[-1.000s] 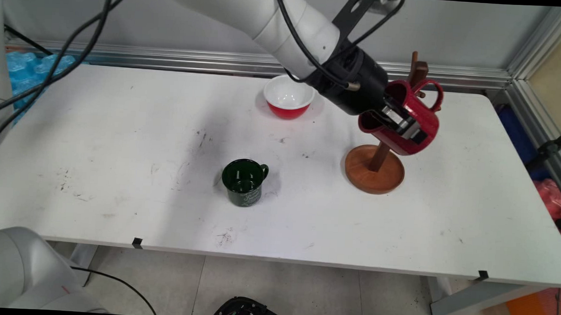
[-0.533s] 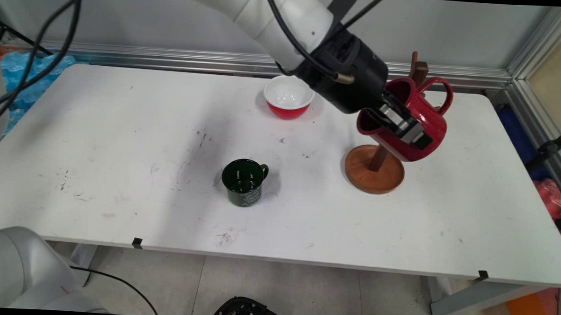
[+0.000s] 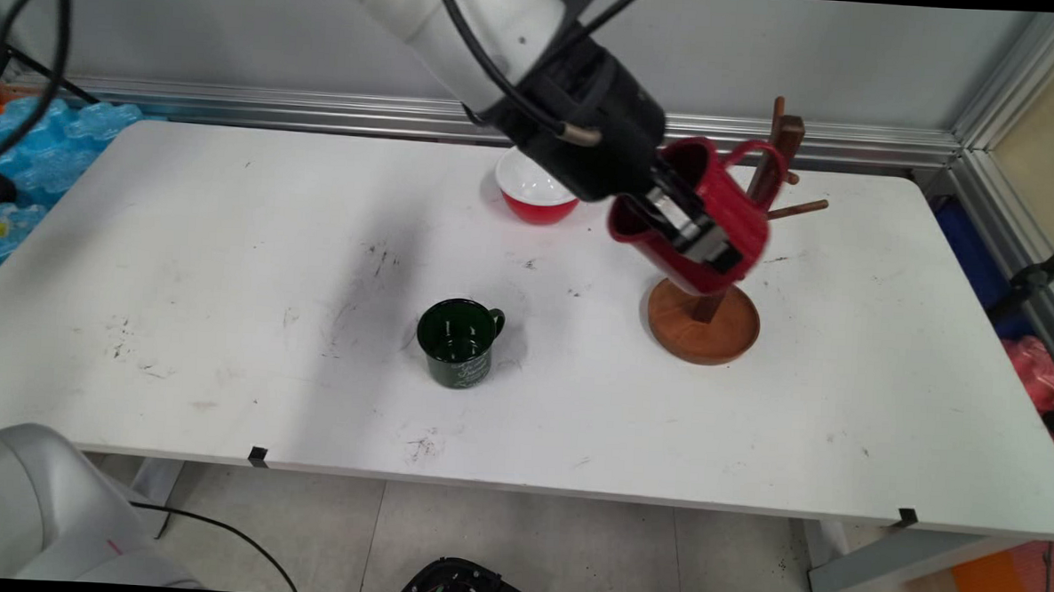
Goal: Place the picked object on the table
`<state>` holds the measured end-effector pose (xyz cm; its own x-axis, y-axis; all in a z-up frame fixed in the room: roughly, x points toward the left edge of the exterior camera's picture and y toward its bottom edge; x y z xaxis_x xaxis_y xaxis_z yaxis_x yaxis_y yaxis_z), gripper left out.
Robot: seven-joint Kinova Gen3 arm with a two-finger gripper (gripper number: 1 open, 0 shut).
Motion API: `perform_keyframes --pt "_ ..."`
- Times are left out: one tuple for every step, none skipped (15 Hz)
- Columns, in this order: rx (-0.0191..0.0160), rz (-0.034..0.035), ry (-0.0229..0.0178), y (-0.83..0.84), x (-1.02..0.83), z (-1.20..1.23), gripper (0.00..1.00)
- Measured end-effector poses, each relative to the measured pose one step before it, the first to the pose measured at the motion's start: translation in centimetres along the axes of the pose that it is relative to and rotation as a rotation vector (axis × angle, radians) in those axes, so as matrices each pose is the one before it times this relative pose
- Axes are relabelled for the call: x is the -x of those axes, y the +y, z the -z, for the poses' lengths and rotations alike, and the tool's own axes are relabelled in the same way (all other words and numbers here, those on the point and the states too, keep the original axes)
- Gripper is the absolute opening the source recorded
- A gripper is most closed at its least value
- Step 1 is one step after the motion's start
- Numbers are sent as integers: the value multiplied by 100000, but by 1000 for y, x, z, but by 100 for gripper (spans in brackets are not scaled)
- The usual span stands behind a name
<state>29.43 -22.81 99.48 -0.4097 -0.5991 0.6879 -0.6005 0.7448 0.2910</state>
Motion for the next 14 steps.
perform_keyframes --pt "-2267 280 -990 -163 84 471 0" --pt "-2668 384 -1030 -240 57 531 0" --pt "-2724 502 -967 -299 15 503 0" --pt "-2443 467 -815 -314 -9 409 0" --pt "-1577 273 -491 -223 -17 252 0" --pt "-2952 413 -927 -452 -57 392 0" --pt "-2550 268 -856 -411 -49 288 0" --pt "-1749 162 -573 -292 -33 169 0" --pt "-2621 314 -948 -425 -42 220 0" --pt "-3092 573 -1128 -500 -42 189 0" --pt "-2579 745 -1116 -400 1 101 0" --pt "-2737 905 -1362 -411 0 26 0" --pt "-2414 859 -1486 -366 21 -88 0" --pt "-2049 842 -1448 -310 -10 -220 0"
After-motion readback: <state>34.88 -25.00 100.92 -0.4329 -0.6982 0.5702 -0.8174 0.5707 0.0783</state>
